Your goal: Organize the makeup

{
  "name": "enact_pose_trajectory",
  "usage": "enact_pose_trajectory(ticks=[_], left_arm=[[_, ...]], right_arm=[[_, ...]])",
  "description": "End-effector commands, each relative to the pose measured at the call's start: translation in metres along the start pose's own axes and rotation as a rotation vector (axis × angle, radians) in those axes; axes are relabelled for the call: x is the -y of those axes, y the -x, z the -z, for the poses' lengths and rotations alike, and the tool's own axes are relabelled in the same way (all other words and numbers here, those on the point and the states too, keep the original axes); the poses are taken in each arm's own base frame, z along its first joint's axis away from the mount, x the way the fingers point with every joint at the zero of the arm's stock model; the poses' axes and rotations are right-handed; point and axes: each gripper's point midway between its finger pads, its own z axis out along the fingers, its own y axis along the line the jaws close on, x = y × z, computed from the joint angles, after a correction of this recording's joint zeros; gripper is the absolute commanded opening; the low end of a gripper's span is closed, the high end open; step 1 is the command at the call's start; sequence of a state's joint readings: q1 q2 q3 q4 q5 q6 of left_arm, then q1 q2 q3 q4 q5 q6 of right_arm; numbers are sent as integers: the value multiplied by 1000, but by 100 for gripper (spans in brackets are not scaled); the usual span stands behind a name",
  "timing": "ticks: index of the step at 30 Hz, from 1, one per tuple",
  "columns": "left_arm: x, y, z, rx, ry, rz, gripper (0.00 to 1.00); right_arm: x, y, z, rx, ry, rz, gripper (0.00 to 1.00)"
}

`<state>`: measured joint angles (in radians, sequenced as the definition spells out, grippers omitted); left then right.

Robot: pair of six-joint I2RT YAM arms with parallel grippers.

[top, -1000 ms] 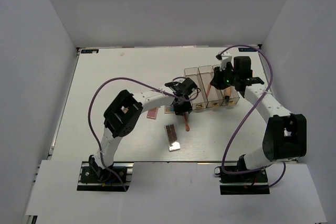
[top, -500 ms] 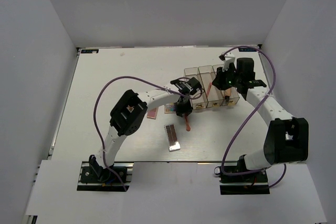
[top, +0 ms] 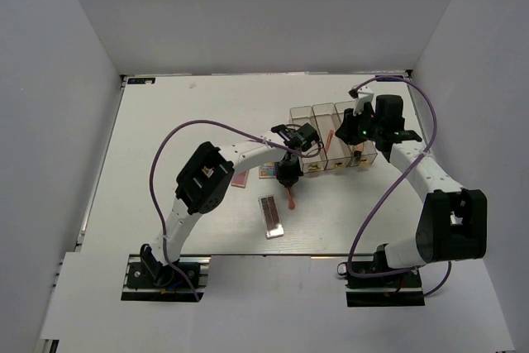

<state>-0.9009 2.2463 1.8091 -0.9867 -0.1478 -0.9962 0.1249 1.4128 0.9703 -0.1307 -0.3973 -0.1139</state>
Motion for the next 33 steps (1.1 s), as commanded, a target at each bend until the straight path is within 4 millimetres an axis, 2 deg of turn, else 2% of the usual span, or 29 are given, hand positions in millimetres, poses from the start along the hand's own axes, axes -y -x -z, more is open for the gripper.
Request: enact_pose_trajectory(ticks=[1,5,6,9,10,14,15,17,18,20,21,22,23,24,25,26,27,29,33], left_arm=[[-18,-17,-16,-47,81,-51,9],[-8,-7,3,-2,24,-53,1],[-2,0,17,26,-19,-52,0],[8,11,43,74,-93,-86,0],[13,18,61,103,-137,-96,0],[30,34,104,194,-278,-126,0],[41,41,114,228,-336,-130,0],[48,49,128,260,-408,-134,0],[60,54,135,286,-466,-132,0],[70,66,140,323,-517,-122,0],[83,77,148,369,-565,-110,0],[92,83,153,394,-596,-110,0],[102,89,147,405,-611,-108,0],[112,102,151,439,-645,-94,0],[125,113,164,472,-687,-88,0],[133,118,164,484,-703,-86,0],[145,122,148,481,-712,-87,0],[161,132,153,514,-756,-81,0],[178,149,136,589,-793,-53,7]], right_arm=[[-3,21,7,77,11,11,21],[-3,23,10,85,14,16,21],[-3,22,10,85,15,14,23],[-1,22,13,91,9,19,30],[0,20,14,89,5,15,31],[3,16,18,92,1,8,33],[4,15,18,92,-1,3,29],[3,13,21,96,2,3,22],[4,14,23,102,-2,4,13],[5,14,27,115,-13,8,3],[6,14,28,120,-18,7,0],[6,15,30,124,-21,9,0],[7,13,31,123,-27,3,0],[7,13,33,127,-28,3,0],[8,14,36,135,-34,0,0],[7,12,37,134,-34,1,0],[7,12,38,139,-38,2,0],[7,13,42,150,-46,6,0],[8,10,47,156,-54,10,0]])
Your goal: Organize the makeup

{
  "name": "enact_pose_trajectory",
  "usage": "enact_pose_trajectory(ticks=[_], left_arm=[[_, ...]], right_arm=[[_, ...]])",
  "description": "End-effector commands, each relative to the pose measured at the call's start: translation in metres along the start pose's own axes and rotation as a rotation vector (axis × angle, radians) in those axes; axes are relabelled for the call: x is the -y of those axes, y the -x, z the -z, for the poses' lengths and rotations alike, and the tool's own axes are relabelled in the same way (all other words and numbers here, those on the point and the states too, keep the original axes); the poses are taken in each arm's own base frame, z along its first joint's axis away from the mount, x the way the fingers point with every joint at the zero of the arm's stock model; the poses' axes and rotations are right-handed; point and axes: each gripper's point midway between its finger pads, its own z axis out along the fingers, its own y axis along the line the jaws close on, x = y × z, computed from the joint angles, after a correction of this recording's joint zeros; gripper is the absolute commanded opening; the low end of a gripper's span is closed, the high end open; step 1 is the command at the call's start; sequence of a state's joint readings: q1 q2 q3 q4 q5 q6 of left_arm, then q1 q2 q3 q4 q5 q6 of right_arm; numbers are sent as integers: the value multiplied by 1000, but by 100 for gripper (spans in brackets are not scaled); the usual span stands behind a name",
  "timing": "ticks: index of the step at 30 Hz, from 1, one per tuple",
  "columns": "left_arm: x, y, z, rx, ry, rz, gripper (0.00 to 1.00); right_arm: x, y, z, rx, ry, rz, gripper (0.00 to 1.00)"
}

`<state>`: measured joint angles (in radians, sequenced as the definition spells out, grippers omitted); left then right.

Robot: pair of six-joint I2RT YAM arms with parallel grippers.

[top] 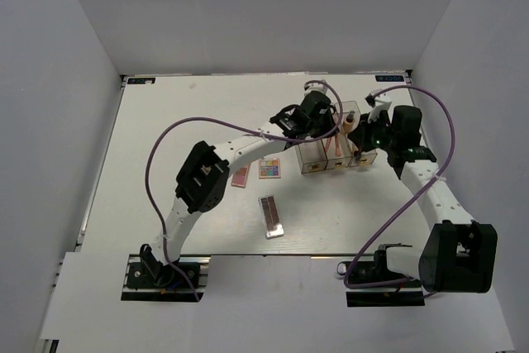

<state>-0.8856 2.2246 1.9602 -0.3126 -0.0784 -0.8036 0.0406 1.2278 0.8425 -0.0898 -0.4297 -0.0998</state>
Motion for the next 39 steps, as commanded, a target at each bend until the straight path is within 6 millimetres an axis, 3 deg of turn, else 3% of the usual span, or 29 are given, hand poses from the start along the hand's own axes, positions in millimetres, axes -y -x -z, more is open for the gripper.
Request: enact_pose_trajectory(ticks=[1,9,11,14,16,18,19,21,23,24,25,26,27,28,29,30,31,33,35,37,38,39], left_arm=[[24,34,-6,133,-88,-2,9],[6,29,-25,152,-30,-25,30],[8,30,-26,160,-40,-24,44],[12,35,-24,175,-50,-28,60],[16,40,-20,186,-58,-35,62],[22,51,-12,213,-64,-40,62],[24,55,-8,223,-67,-44,61],[31,70,7,265,-64,-61,58],[30,80,25,284,-41,-73,50],[20,88,31,304,-3,-74,45],[1,82,34,282,52,-78,40],[-5,80,39,278,77,-79,28],[-9,96,58,308,97,-60,21],[-35,87,62,275,160,-58,16],[-36,97,81,295,164,-34,9],[-45,97,90,290,184,-27,6],[-72,85,93,254,236,-27,5],[-85,90,120,259,255,-8,5],[-110,72,131,212,308,25,8],[-125,63,153,179,346,50,27],[-144,48,156,146,386,74,35],[-151,39,164,122,407,81,50]], right_arm=[[0,11,7,58,-7,24,0],[-1,4,11,54,-5,33,0],[-2,2,11,53,2,36,1],[-7,1,10,50,32,45,9],[-12,-2,10,44,68,65,20],[-29,-4,12,51,175,117,24],[-50,-7,16,62,298,136,27],[-71,-14,25,78,441,242,29],[-101,-22,40,118,632,307,34],[-113,-36,48,87,701,295,37],[-121,-39,52,140,767,417,47],[-125,-43,55,139,789,444,50],[-129,-53,59,114,809,439,55],[-133,-56,58,127,829,504,61],[-135,-66,60,97,838,502,64],[-136,-68,60,94,843,525,66],[-139,-74,58,77,850,552,68],[-143,-83,54,27,856,576,69],[-147,-88,47,-20,843,573,66],[-150,-91,37,-62,809,586,62],[-161,-94,34,-85,819,592,60],[-162,-93,28,-98,795,582,58]])
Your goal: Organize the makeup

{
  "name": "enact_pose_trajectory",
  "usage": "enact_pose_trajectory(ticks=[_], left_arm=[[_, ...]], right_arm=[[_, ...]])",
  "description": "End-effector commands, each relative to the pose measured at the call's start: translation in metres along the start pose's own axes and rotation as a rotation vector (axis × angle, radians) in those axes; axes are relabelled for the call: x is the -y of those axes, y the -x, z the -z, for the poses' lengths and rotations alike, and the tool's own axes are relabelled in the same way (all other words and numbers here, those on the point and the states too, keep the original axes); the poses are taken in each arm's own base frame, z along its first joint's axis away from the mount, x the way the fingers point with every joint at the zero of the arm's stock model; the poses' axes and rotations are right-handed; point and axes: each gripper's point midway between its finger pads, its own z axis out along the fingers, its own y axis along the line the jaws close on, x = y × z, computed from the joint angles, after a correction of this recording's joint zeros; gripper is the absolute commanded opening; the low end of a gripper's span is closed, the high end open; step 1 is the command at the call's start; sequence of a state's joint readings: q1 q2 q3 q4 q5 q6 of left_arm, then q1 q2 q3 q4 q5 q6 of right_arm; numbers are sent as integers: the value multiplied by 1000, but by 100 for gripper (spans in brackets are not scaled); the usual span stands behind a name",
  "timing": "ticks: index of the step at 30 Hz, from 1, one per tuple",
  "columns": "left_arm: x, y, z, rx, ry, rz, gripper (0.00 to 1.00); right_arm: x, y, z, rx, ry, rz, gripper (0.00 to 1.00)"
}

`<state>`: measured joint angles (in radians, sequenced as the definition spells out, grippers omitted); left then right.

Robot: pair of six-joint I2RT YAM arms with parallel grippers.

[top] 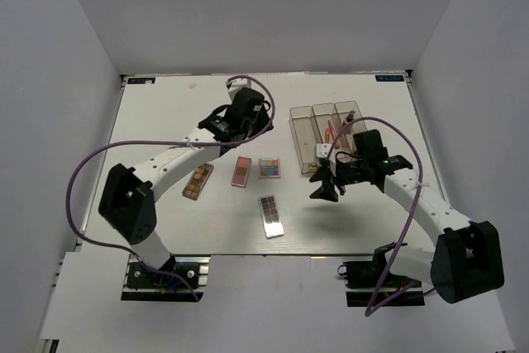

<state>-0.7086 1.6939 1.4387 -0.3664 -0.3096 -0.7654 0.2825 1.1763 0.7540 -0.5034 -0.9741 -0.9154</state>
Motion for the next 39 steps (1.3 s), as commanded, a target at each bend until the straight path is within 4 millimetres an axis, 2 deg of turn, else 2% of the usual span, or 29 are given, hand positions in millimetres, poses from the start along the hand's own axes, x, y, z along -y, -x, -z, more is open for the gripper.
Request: enact_pose_trajectory(ticks=[1,2,3,4,5,6,8,9,10,11,12,15,17,20,22,23,25,28,33,34,39], left_arm=[[-43,-29,30,-102,101,24,56],[-62,-43,33,-126,138,30,62],[-70,-48,39,-135,153,36,67],[-75,-42,50,-114,151,54,73],[-88,-51,54,-125,178,52,74],[-100,-52,59,-126,210,54,76],[-113,-44,72,-94,239,45,81],[-124,-50,79,-111,275,23,82],[-130,-50,83,-113,290,-1,87],[-136,-45,89,-100,302,-12,88],[-148,-48,93,-118,340,-28,88],[-175,-51,102,-153,430,-56,91],[-189,-53,105,-177,464,-87,92],[-202,-53,102,-204,455,-128,94],[-212,-53,100,-245,455,-163,95],[-216,-53,98,-263,454,-184,95],[-227,-53,94,-307,468,-226,98],[-246,-56,91,-367,495,-270,98],[-248,-65,72,-439,361,-336,98],[-247,-75,66,-487,328,-343,98],[-247,-86,47,-567,232,-411,98]], right_arm=[[14,-5,-15,-86,-69,-18,57],[5,-6,-28,-110,-40,-67,55],[7,-5,-31,-122,-48,-88,54],[13,-4,-36,-144,-63,-101,54],[6,-1,-47,-159,-43,-125,54],[9,1,-50,-166,-59,-141,55],[19,7,-60,-180,-96,-163,58],[21,8,-64,-196,-106,-161,65],[27,13,-71,-200,-105,-163,67],[33,16,-73,-203,-117,-169,70],[36,15,-76,-214,-126,-193,77],[52,22,-83,-223,-144,-195,87],[64,24,-87,-226,-163,-182,89],[83,23,-92,-249,-189,-147,89],[91,12,-96,-295,-188,-144,89],[98,19,-98,-289,-193,-135,89],[101,18,-101,-300,-187,-147,89],[103,25,-101,-275,-192,-156,89],[95,27,-96,-263,-198,-163,89],[94,26,-94,-264,-201,-164,89],[89,26,-86,-257,-215,-170,89]])
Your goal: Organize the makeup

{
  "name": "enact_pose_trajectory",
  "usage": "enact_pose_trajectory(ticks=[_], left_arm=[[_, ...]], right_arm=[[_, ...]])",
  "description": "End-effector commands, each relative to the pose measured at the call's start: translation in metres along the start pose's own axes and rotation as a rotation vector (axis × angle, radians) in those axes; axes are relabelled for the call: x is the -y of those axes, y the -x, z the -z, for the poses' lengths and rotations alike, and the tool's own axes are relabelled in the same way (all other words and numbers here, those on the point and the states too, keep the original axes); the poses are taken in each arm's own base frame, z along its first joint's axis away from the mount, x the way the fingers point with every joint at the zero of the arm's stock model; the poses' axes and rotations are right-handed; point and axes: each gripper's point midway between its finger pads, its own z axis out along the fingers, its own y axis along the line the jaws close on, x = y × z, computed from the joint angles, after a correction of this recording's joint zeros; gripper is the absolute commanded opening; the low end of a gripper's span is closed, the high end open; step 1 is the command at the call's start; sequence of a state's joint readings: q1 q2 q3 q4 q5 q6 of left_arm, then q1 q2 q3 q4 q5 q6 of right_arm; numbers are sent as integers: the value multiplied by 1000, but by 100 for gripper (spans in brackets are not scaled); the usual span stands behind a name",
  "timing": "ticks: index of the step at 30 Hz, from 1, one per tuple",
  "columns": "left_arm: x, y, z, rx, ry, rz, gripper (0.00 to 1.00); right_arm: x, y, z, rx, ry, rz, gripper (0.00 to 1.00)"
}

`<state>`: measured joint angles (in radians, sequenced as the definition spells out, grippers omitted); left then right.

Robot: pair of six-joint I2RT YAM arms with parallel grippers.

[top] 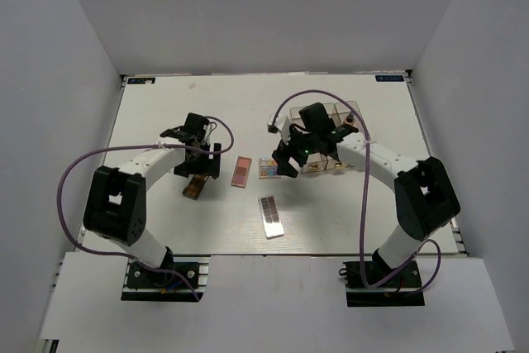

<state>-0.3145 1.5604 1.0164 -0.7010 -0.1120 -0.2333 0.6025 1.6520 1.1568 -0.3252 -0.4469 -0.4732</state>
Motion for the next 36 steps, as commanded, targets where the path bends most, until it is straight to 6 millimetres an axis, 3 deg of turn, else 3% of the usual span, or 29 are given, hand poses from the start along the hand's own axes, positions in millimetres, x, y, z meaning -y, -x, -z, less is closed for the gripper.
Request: enact_pose_trajectory(ticks=[1,3,13,16,17,21,25,31,36], left_arm=[[12,15,-5,20,-108,-107,98],[17,10,-13,-17,-139,-131,98],[-1,-3,-40,-80,-38,-127,85],[1,-14,-47,-112,-52,-124,75],[-1,-15,-49,-118,-55,-112,66],[4,-15,-46,-108,-81,-95,47],[28,9,-21,-33,-210,-73,38],[101,77,56,191,-574,-65,22],[141,116,96,327,-740,-59,20]], right_arm=[[-1,10,15,40,-23,-3,89],[-1,12,16,48,-29,-6,89],[7,14,22,62,-45,-29,89],[9,13,24,63,-49,-37,89],[11,14,27,68,-54,-39,89],[11,14,31,72,-59,-44,89],[18,17,40,91,-96,-56,89],[49,31,59,142,-252,-95,89],[76,54,84,231,-343,-136,88]])
